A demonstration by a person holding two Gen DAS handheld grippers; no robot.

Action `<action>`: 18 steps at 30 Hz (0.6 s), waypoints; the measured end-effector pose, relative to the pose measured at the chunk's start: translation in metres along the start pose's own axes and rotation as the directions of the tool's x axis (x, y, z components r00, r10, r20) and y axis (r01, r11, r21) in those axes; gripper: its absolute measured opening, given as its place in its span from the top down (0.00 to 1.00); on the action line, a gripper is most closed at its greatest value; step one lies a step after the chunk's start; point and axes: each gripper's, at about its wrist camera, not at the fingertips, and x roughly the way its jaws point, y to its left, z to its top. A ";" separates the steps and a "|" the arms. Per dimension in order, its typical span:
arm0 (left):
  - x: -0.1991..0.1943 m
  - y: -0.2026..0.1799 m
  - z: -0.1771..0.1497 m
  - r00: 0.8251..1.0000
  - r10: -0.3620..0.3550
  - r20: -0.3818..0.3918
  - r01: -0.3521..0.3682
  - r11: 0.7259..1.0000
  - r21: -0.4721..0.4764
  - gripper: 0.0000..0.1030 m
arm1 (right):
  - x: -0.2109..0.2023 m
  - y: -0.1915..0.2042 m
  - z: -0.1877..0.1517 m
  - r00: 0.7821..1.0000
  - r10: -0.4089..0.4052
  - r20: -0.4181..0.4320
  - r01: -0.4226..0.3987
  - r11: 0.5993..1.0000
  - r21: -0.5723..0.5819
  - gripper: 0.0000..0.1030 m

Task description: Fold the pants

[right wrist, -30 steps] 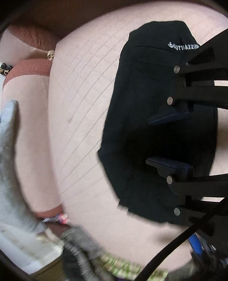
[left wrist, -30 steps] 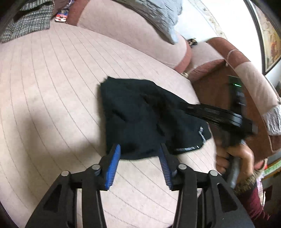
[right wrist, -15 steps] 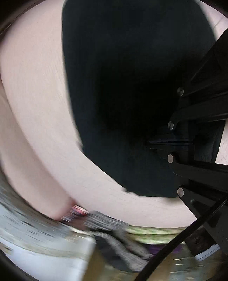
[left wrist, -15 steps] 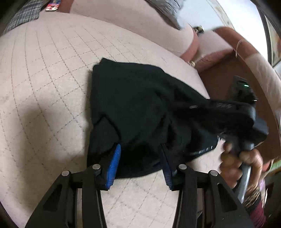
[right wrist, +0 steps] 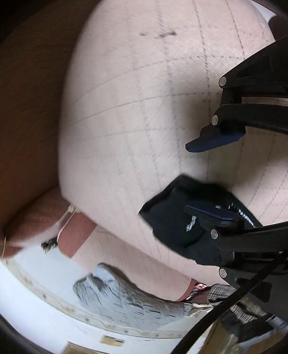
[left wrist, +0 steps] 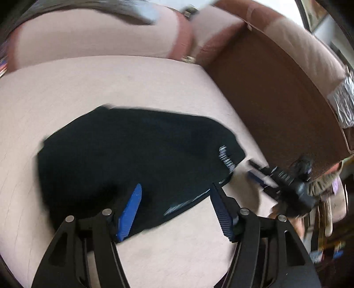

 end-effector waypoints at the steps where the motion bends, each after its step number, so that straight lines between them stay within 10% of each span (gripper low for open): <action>1: 0.013 -0.013 0.015 1.000 0.011 -0.015 -0.010 0.999 0.034 0.38 | 0.003 -0.004 -0.001 1.000 0.011 -0.012 -0.011 1.000 0.007 0.48; 10: 0.137 -0.086 0.112 0.988 -0.022 -0.154 0.047 0.986 0.162 0.38 | 0.043 0.024 -0.018 0.996 0.087 -0.005 -0.087 0.982 -0.168 0.42; 18: 0.224 -0.110 0.112 0.944 0.064 -0.324 0.043 0.949 0.313 0.38 | 0.070 0.051 -0.024 0.992 0.116 -0.058 -0.128 0.950 -0.285 0.43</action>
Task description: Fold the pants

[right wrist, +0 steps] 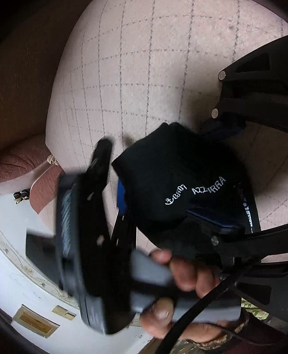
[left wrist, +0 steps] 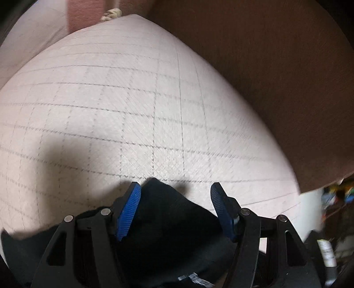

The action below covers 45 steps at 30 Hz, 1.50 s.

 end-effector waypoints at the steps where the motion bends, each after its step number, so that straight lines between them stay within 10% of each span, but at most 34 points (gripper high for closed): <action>1: 0.000 -0.003 -0.001 1.000 0.013 -0.003 -0.013 1.000 0.023 0.38 | 0.000 0.000 0.000 1.000 -0.004 0.002 0.004 1.000 0.003 0.56; 4: -0.008 -0.010 -0.008 1.000 -0.015 -0.001 0.015 0.998 0.064 0.95 | 0.005 -0.005 0.001 1.000 0.017 -0.015 -0.016 0.999 0.036 0.77; 16: -0.121 0.007 -0.067 0.974 -0.052 0.223 0.052 0.999 0.008 0.94 | -0.020 0.055 0.004 0.987 0.161 -0.017 -0.162 0.986 -0.038 0.83; 25: -0.205 0.104 -0.161 0.906 -0.100 0.412 0.199 0.958 -0.205 0.93 | 0.003 0.179 -0.013 0.933 0.274 -0.232 -0.330 0.909 -0.253 0.83; 38: -0.194 0.238 -0.281 0.822 -0.067 0.566 0.410 0.759 -0.506 0.90 | 0.120 0.267 -0.074 0.895 0.079 -0.440 -0.296 0.843 -0.450 0.79; 45: -0.190 0.275 -0.335 0.775 -0.028 0.632 0.524 0.587 -0.617 0.65 | 0.113 0.279 -0.081 0.894 0.075 -0.443 -0.311 0.814 -0.490 0.49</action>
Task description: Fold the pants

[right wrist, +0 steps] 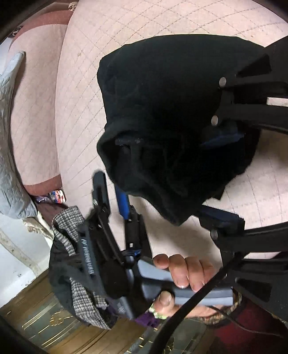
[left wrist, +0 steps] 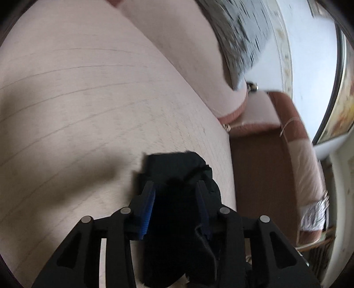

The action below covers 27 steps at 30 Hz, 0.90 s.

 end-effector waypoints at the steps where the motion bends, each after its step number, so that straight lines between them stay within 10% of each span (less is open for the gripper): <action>1: -0.006 0.003 0.001 1.000 0.000 0.009 0.001 1.000 -0.010 0.65 | -0.003 0.001 0.000 1.000 0.001 0.006 -0.001 1.000 -0.005 0.48; 7: -0.044 -0.014 -0.014 0.998 0.043 0.055 -0.046 0.998 0.053 0.65 | -0.036 0.003 -0.021 0.993 0.119 -0.002 -0.119 0.993 -0.010 0.50; 10: -0.044 -0.035 -0.034 0.997 0.053 0.058 -0.060 0.990 0.128 0.65 | -0.061 -0.018 -0.013 0.992 0.089 0.091 -0.097 0.992 0.080 0.78; 14: -0.036 -0.057 -0.073 0.991 0.110 0.082 -0.128 0.959 0.254 0.65 | -0.071 -0.047 0.015 0.989 0.046 0.139 -0.074 0.977 0.200 0.82; 19: -0.015 -0.058 -0.104 0.966 0.249 0.071 -0.259 0.909 0.327 0.65 | -0.032 -0.040 0.042 0.992 0.115 0.061 -0.125 0.969 0.213 0.82; 27: -0.018 -0.017 -0.104 0.974 0.223 0.040 -0.226 0.946 0.230 0.65 | 0.074 -0.024 0.072 0.968 0.233 -0.095 -0.199 0.940 0.278 0.82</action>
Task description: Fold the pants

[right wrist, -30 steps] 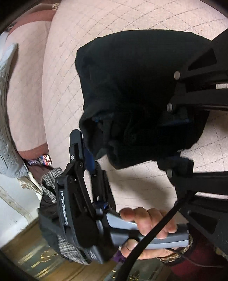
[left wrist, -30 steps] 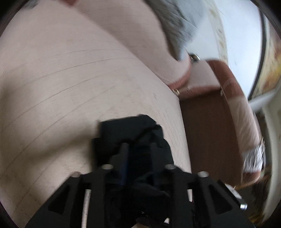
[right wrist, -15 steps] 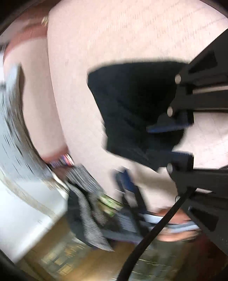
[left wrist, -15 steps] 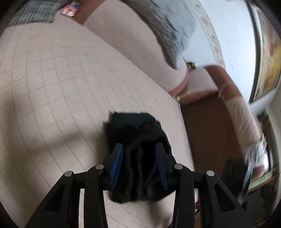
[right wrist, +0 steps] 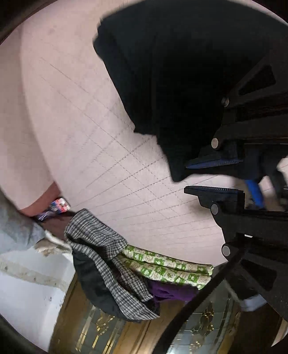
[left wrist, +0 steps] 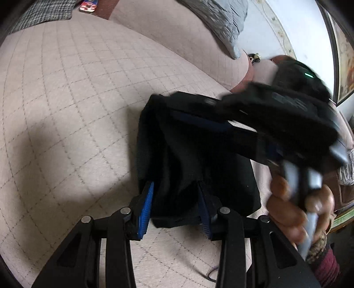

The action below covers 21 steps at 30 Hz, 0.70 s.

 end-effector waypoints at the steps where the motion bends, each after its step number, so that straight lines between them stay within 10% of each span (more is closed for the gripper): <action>1: -0.004 0.003 -0.001 1.000 -0.006 0.003 0.006 1.000 -0.004 0.65 | 0.011 -0.001 0.005 1.000 0.000 -0.017 0.000 1.000 0.016 0.83; 8: -0.045 0.021 0.002 0.998 -0.008 0.068 0.009 1.000 -0.024 0.64 | -0.044 0.004 0.000 0.994 0.008 0.108 -0.004 0.999 -0.036 0.77; 13: -0.044 0.017 0.016 0.997 -0.024 0.076 0.027 0.999 -0.046 0.60 | -0.144 -0.013 -0.027 0.942 -0.024 0.336 0.039 0.998 -0.039 0.66; 17: -0.017 -0.003 0.023 0.999 -0.017 0.040 0.017 1.000 -0.006 0.58 | -0.209 -0.039 -0.060 0.859 -0.018 0.512 -0.019 0.998 0.068 0.65; 21: 0.022 -0.023 0.024 0.999 0.016 -0.039 -0.016 1.000 0.006 0.57 | -0.269 -0.047 -0.094 0.706 -0.086 0.703 0.006 0.993 0.116 0.65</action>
